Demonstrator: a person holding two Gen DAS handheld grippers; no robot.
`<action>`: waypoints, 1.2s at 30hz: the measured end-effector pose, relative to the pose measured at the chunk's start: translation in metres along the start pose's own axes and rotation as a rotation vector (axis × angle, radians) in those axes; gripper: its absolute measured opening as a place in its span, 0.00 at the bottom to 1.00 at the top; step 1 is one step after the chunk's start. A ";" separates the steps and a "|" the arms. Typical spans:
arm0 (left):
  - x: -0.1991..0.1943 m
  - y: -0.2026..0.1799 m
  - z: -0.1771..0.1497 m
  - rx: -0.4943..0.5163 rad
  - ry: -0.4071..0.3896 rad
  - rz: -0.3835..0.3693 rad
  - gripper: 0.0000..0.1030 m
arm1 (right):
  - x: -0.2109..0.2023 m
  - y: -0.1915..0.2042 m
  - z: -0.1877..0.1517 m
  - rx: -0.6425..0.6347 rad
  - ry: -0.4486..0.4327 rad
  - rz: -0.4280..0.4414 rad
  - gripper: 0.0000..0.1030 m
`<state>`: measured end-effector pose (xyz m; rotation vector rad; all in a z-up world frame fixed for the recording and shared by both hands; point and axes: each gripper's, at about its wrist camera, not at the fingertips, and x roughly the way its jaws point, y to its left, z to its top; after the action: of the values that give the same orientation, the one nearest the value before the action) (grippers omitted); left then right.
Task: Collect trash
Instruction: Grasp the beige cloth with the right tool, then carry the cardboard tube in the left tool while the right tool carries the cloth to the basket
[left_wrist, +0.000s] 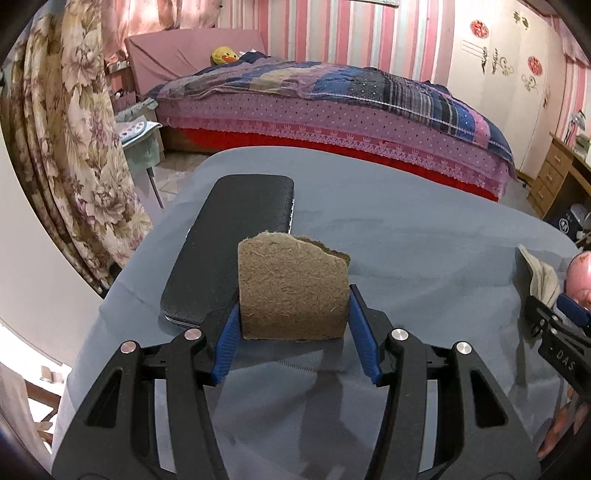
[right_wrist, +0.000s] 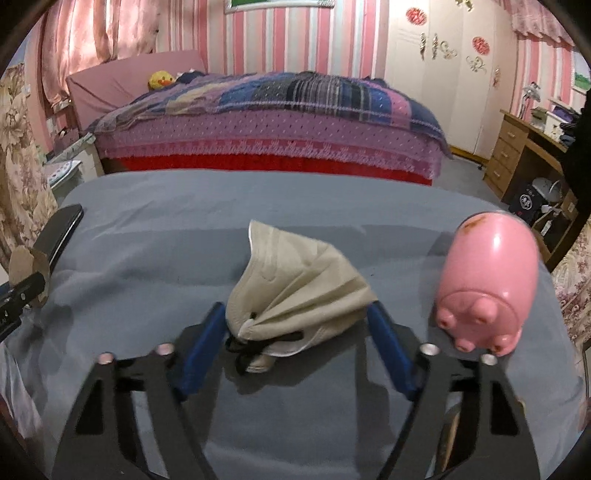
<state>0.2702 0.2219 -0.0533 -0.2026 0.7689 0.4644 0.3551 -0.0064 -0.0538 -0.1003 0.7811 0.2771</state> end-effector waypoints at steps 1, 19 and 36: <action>0.000 -0.001 0.000 0.004 0.001 0.003 0.51 | 0.001 -0.001 0.001 0.000 0.004 0.006 0.63; -0.010 -0.010 0.004 0.018 -0.028 -0.014 0.51 | 0.003 0.005 -0.004 -0.014 0.001 0.077 0.25; -0.022 -0.044 -0.005 0.060 0.023 -0.116 0.51 | -0.088 -0.045 -0.050 0.025 -0.093 -0.003 0.23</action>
<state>0.2738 0.1741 -0.0407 -0.1956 0.7880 0.3294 0.2745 -0.0776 -0.0275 -0.0647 0.6914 0.2678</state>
